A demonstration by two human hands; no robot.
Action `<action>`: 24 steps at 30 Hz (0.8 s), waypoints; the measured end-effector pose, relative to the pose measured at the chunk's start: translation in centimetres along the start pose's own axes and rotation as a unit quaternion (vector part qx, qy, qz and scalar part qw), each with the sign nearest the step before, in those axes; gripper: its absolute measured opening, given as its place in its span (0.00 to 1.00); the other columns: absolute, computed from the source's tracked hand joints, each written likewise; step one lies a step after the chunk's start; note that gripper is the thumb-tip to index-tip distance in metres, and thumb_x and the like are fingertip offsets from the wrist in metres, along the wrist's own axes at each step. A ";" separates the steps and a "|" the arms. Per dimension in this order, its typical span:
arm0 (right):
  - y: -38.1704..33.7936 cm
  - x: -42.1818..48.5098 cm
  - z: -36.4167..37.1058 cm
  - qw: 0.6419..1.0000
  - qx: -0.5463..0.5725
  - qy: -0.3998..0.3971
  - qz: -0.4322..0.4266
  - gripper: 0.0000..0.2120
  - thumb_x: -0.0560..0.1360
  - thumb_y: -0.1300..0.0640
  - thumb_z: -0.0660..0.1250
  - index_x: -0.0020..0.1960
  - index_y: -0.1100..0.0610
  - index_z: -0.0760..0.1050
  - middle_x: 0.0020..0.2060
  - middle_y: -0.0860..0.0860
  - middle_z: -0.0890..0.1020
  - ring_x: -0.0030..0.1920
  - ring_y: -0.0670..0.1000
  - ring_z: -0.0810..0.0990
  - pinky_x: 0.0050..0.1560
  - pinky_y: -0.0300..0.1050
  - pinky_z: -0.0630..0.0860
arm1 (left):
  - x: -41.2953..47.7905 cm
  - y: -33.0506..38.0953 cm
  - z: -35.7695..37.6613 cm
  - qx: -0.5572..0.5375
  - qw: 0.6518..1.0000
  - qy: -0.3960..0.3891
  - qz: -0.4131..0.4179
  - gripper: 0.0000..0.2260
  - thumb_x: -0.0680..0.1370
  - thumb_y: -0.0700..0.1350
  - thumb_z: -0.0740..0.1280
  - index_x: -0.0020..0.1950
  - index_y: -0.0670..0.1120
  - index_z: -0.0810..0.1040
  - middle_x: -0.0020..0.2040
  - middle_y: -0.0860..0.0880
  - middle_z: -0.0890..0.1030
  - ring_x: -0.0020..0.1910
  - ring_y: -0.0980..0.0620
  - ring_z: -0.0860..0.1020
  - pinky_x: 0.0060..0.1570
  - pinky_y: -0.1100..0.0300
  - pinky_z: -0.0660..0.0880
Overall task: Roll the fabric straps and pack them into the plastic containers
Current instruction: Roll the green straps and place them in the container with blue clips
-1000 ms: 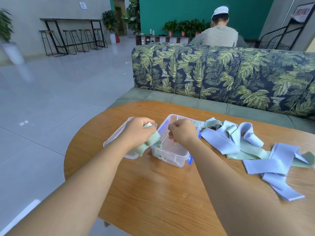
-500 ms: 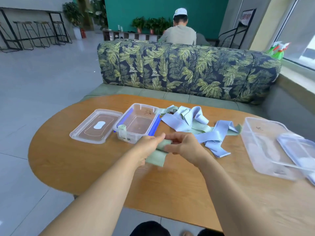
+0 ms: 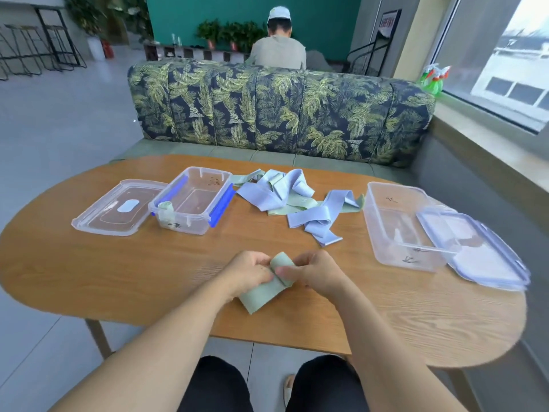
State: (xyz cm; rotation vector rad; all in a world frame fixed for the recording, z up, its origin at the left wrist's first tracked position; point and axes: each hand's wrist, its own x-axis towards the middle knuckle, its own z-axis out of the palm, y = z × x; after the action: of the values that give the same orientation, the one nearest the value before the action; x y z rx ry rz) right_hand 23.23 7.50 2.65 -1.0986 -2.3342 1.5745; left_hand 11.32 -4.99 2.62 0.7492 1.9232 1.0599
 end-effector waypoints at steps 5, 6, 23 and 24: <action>0.7 0.3 -0.6 0.999 -0.005 0.046 0.027 0.13 0.70 0.56 0.73 0.50 0.64 0.81 0.34 0.50 0.77 0.34 0.48 0.75 0.36 0.42 0.74 | 0.9 1.5 -2.0 0.105 0.994 -0.027 0.023 0.16 0.75 0.33 0.66 0.62 0.44 0.78 0.56 0.45 0.82 0.52 0.51 0.79 0.57 0.58 0.74; 1.0 0.5 -0.8 0.996 -0.012 0.076 0.039 0.15 0.69 0.57 0.71 0.52 0.64 0.80 0.35 0.51 0.77 0.35 0.50 0.75 0.39 0.47 0.75 | 0.9 1.9 -2.5 0.146 0.989 -0.030 0.020 0.17 0.75 0.34 0.66 0.62 0.46 0.79 0.56 0.47 0.82 0.55 0.51 0.79 0.59 0.58 0.74; -0.2 5.1 -1.0 0.983 -0.180 0.029 -0.011 0.45 0.67 0.44 0.73 0.78 0.50 0.54 0.61 0.49 0.73 0.61 0.52 0.75 0.57 0.48 0.74 | 7.5 7.5 -4.5 0.643 0.757 0.006 0.115 0.10 0.75 0.42 0.64 0.51 0.55 0.80 0.48 0.51 0.69 0.58 0.41 0.64 0.58 0.56 0.65; -0.2 5.4 -1.0 0.993 -0.121 0.012 -0.004 0.47 0.65 0.45 0.75 0.77 0.51 0.56 0.58 0.49 0.75 0.60 0.52 0.76 0.59 0.49 0.74 | 8.5 7.5 -4.7 0.657 0.743 0.019 0.124 0.10 0.75 0.41 0.64 0.50 0.56 0.80 0.49 0.50 0.68 0.61 0.39 0.62 0.61 0.52 0.66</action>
State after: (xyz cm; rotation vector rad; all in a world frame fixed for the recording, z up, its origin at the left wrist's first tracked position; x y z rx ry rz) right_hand 19.66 11.61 1.77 -1.1446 -2.5619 1.2918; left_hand 3.87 3.36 7.61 1.7480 2.4919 -0.4079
